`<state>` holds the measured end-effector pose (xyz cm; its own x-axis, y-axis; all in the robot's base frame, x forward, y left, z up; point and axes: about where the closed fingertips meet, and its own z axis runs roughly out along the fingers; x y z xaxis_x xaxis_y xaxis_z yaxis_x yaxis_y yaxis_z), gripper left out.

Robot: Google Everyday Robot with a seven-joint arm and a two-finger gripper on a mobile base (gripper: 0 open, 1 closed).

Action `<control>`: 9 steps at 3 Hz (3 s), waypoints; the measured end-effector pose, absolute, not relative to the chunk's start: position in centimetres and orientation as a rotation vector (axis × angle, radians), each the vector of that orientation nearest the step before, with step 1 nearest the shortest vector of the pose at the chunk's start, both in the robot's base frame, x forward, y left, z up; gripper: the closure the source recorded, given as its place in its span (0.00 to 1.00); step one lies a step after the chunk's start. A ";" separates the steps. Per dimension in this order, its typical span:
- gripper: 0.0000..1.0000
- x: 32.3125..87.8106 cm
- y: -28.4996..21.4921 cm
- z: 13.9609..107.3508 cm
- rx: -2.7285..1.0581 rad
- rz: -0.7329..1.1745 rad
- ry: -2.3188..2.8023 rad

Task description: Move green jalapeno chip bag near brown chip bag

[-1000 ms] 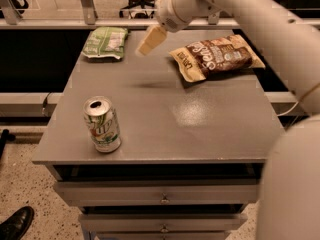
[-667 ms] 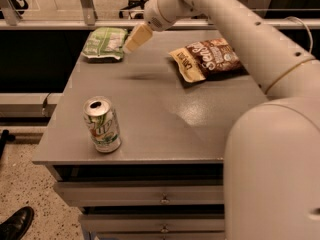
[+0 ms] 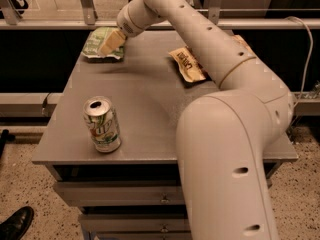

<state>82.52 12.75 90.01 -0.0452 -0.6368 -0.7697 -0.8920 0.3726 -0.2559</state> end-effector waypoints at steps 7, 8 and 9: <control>1.00 81.5 9.6 93.5 -1.305 0.059 1.760; 1.00 80.9 5.4 93.5 -1.297 -0.056 1.798; 1.00 80.7 -0.3 92.8 -1.260 -0.194 1.871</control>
Offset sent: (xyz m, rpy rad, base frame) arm 0.0220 0.0410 -0.0430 -0.0528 0.0822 -0.0860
